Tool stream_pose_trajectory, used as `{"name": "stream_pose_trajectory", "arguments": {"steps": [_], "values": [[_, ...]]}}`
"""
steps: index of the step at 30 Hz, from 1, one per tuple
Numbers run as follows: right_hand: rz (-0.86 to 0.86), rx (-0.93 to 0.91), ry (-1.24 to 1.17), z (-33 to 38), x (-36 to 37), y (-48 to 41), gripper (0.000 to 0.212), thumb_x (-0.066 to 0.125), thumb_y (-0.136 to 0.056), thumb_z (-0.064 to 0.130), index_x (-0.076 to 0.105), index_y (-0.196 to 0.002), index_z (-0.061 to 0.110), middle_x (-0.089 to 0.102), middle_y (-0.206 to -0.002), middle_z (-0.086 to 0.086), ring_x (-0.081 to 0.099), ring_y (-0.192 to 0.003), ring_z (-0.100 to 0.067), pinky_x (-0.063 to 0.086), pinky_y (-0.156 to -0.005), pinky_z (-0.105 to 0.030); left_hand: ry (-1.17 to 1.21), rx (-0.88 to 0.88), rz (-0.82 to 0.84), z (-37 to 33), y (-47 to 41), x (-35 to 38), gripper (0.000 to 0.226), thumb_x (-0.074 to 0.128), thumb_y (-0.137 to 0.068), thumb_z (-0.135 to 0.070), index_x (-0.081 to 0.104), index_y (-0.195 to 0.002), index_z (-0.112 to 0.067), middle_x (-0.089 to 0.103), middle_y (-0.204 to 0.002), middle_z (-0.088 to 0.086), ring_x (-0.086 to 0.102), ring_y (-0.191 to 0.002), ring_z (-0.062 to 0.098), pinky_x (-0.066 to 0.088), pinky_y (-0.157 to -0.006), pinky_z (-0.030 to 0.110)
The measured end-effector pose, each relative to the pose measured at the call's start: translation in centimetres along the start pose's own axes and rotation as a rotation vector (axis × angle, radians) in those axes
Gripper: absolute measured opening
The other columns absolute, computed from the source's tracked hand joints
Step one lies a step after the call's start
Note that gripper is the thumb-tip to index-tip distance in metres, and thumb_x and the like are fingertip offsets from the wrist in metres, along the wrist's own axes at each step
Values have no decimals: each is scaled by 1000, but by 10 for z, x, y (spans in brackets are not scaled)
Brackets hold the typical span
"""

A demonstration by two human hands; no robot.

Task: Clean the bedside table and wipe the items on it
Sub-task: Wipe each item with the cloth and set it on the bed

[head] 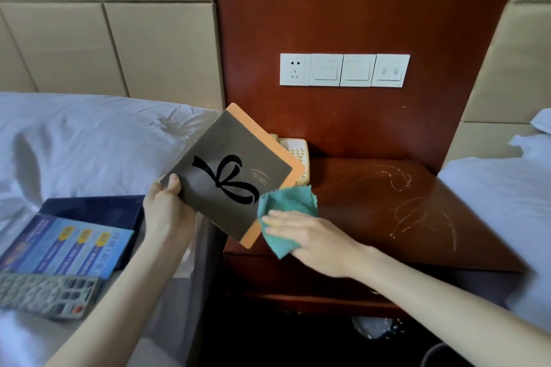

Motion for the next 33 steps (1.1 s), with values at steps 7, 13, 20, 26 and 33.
{"name": "stream_pose_trajectory", "arguments": {"steps": [7, 13, 20, 26, 33], "values": [[-551, 678, -794, -49, -36, -2, 28, 46, -90, 11, 68, -106, 14, 70, -99, -10, 62, -70, -9, 44, -55, -19, -81, 175, 66, -19, 10, 13, 23, 40, -100, -8, 45, -78, -15, 56, -84, 3, 56, -76, 12, 50, -71, 25], [-709, 1034, -1351, -59, -41, -4, 18, 56, -92, 18, 58, -109, 11, 68, -92, -12, 68, -78, -24, 55, -60, -31, -477, 696, 183, -55, 46, 38, 27, 44, -96, -10, 47, -79, -31, 57, -79, -8, 52, -74, 1, 41, -71, 22], [-681, 1012, -1745, -69, -59, -12, 39, 51, -95, 44, 60, -104, 8, 70, -82, -16, 71, -63, -29, 55, -45, -37, -789, 1092, 733, -26, 104, 73, 14, 40, -100, -16, 52, -96, -10, 63, -119, 4, 56, -115, -5, 44, -91, 9], [-633, 956, -1555, -84, -64, -1, 12, 66, -84, 10, 60, -94, 8, 67, -83, -16, 69, -63, -27, 55, -50, -35, -1159, 940, 1063, 28, 95, 83, 35, 40, -99, -10, 54, -130, -3, 49, -136, -24, 40, -130, -4, 30, -114, 43], [-793, 910, -1460, -101, -72, 8, 37, 61, -80, -4, 57, -117, -3, 66, -91, -20, 66, -71, -29, 56, -54, -35, -1331, 1240, 1166, 37, 110, 75, 27, 38, -100, -25, 47, -124, -18, 46, -144, -2, 28, -142, 16, 27, -114, 44]]}}
Point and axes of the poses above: each hand's wrist, its own y-axis away from the middle knuckle, its own x-axis out of the palm, z = x × y, the point moved 7 cm from there along -y, towards the middle knuckle
